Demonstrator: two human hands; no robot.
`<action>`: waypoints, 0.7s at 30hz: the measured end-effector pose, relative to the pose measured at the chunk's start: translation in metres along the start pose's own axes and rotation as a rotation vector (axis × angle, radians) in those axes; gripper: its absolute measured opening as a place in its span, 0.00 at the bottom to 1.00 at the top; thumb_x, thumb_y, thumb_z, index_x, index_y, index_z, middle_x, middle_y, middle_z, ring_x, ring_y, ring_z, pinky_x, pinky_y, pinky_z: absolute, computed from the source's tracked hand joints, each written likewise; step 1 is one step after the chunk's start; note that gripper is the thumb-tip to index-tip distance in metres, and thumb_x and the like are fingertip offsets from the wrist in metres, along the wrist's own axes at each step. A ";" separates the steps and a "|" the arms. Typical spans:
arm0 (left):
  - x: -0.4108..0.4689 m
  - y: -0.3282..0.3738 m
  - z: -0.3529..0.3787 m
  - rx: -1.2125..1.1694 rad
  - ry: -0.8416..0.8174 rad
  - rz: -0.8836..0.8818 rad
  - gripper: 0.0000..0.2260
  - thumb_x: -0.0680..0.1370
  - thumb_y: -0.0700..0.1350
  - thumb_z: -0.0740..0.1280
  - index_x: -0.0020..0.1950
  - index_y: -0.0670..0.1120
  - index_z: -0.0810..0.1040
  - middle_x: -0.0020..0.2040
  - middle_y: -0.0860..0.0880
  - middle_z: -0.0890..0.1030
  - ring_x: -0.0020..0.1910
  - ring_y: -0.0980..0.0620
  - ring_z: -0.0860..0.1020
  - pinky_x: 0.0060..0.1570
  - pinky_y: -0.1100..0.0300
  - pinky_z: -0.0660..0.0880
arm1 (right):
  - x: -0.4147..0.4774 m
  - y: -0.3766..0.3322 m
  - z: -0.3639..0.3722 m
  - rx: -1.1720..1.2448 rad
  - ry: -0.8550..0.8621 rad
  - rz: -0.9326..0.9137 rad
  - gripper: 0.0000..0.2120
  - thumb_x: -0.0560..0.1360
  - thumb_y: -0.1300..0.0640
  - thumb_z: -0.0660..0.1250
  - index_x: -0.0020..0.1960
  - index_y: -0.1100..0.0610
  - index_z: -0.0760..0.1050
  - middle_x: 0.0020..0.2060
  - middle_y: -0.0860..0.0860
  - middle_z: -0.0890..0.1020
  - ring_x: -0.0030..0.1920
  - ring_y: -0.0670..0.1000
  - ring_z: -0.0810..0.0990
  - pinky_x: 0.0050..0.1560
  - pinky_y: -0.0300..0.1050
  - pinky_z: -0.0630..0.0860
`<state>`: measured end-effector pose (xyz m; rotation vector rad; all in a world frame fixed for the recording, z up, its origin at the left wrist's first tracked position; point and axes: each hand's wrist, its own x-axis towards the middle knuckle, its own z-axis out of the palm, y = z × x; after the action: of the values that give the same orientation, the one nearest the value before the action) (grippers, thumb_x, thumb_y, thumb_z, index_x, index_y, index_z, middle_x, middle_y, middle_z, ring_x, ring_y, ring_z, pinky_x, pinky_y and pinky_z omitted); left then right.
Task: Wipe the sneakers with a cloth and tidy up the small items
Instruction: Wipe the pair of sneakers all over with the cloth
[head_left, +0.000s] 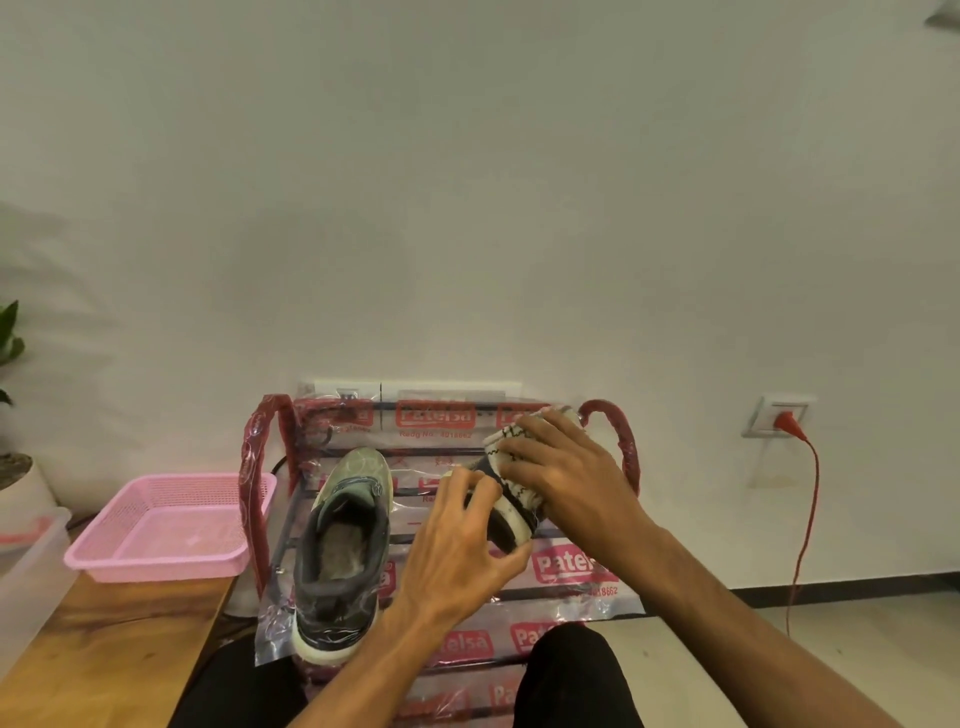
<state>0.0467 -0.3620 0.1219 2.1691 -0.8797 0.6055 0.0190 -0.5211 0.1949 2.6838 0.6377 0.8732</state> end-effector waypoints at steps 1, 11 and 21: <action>-0.001 -0.001 -0.001 0.006 -0.005 -0.002 0.23 0.69 0.61 0.69 0.57 0.52 0.67 0.56 0.50 0.70 0.50 0.57 0.72 0.47 0.65 0.78 | 0.006 0.002 0.000 0.001 -0.036 -0.015 0.20 0.67 0.55 0.78 0.58 0.51 0.80 0.59 0.50 0.81 0.67 0.55 0.74 0.72 0.54 0.61; 0.007 0.002 -0.016 -0.106 0.091 -0.203 0.23 0.66 0.54 0.78 0.54 0.51 0.70 0.52 0.54 0.68 0.47 0.57 0.72 0.39 0.73 0.68 | 0.005 -0.018 -0.003 0.039 0.103 0.025 0.16 0.71 0.60 0.71 0.59 0.56 0.81 0.60 0.53 0.81 0.68 0.56 0.73 0.73 0.55 0.62; 0.020 0.010 -0.019 -0.114 0.146 -0.402 0.26 0.69 0.60 0.74 0.60 0.54 0.66 0.58 0.53 0.68 0.54 0.54 0.72 0.48 0.62 0.76 | -0.023 -0.019 0.001 0.162 0.399 0.512 0.30 0.61 0.73 0.78 0.61 0.59 0.80 0.60 0.54 0.81 0.65 0.57 0.75 0.64 0.57 0.74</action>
<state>0.0492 -0.3611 0.1509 2.0870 -0.3743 0.4898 -0.0029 -0.5158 0.1757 2.8891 0.0774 1.5732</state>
